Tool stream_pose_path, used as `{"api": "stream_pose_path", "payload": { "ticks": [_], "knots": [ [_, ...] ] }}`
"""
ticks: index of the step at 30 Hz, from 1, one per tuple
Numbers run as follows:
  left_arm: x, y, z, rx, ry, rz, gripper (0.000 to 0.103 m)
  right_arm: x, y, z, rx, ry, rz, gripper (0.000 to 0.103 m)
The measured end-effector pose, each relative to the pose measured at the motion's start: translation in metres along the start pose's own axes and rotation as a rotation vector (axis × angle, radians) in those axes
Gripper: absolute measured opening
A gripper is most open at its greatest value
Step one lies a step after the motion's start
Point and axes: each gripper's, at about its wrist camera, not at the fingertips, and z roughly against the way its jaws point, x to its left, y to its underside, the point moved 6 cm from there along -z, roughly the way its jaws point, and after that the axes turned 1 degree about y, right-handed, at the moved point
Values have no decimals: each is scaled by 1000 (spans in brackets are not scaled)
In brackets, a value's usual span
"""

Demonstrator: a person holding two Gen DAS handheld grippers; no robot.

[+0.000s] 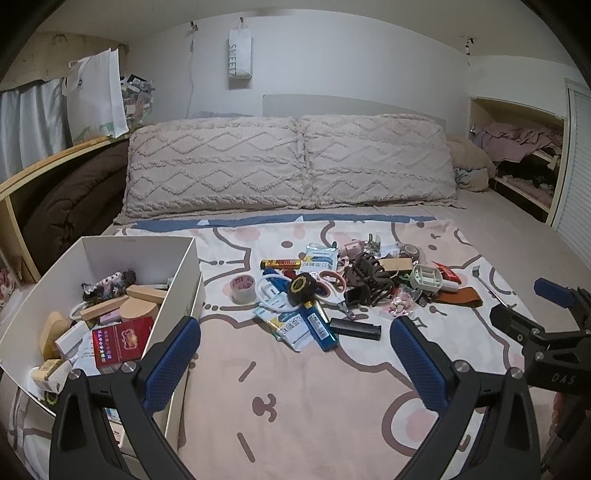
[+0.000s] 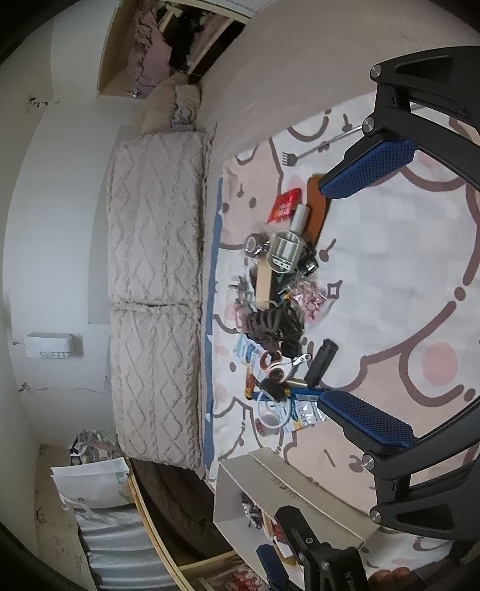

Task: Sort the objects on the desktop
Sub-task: 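Move both tools toward the pile of items on the bed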

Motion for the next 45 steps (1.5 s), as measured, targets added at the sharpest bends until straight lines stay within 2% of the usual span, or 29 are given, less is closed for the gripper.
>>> {"api": "stream_pose_path", "payload": {
  "ticks": [9,16,18,22,30,40,45],
  "knots": [
    [3,8,-15,40,-7,11,103,4,11,-22,15,-49,-14,103],
    [6,14,-25,65,-33,8,103,-7,17,-45,25,-100,-144,103],
    [8,17,-29,73,-32,14,103,-9,19,-52,39,-87,-152,103],
    [10,20,-35,93,-29,29,103,-11,28,-68,76,-37,-132,103],
    [8,28,-45,121,-32,22,103,-8,37,-102,138,-27,-126,103],
    [9,34,-56,150,-42,29,103,14,42,-150,218,1,3,103],
    [11,35,-60,161,-19,59,103,26,49,-167,260,-32,65,103]
  ]
}}
